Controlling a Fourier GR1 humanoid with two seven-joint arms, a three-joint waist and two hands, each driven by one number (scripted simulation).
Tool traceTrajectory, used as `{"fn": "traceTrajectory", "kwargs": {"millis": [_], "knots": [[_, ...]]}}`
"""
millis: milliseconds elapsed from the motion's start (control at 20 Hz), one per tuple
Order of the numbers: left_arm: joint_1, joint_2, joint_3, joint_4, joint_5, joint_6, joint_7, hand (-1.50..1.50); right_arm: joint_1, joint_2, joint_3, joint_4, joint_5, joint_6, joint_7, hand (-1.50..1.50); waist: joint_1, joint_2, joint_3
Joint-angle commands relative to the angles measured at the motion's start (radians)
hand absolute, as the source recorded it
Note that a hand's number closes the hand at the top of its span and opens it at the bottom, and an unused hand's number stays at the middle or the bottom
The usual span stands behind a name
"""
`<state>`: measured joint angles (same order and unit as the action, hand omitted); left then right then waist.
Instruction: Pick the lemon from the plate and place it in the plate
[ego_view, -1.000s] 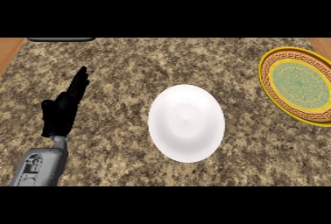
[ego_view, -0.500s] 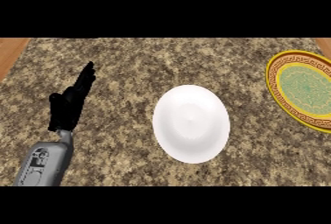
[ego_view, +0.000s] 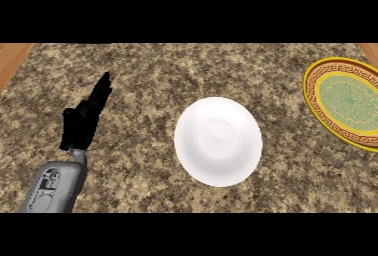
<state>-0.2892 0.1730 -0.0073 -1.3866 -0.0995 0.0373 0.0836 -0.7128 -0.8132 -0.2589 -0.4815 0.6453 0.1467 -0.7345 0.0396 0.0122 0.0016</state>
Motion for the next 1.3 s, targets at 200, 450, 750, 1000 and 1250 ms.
{"fn": "traceTrajectory", "kwargs": {"millis": [200, 450, 750, 1000, 1250], "knots": [[0.006, -0.001, 0.003, -0.004, 0.0, -0.011, -0.015, 0.0, -0.085, 0.104, 0.06, 0.209, 0.107, -0.089, 0.105, -1.5, 0.007, 0.004, 0.001], [0.061, 0.006, 0.008, -0.056, 0.011, -0.022, -0.013, 0.0, -0.114, 0.193, 0.029, 0.282, 0.076, -0.094, 0.116, -1.5, 0.011, 0.003, 0.002], [0.033, 0.025, 0.041, 0.02, 0.025, -0.044, -0.053, 0.0, -0.135, 0.178, -0.064, 0.305, -0.032, 0.051, 0.013, -1.5, -0.008, 0.0, 0.001], [0.007, 0.013, 0.022, -0.049, 0.01, -0.024, 0.033, 0.0, -0.171, 0.073, -0.222, 0.343, -0.183, 0.134, 0.04, -1.5, 0.001, 0.003, 0.003], [-0.01, 0.013, 0.025, -0.046, 0.023, -0.04, 0.045, 0.0, -0.11, -0.033, -0.316, 0.378, -0.272, 0.163, 0.066, -1.5, -0.003, 0.007, 0.004]]}}
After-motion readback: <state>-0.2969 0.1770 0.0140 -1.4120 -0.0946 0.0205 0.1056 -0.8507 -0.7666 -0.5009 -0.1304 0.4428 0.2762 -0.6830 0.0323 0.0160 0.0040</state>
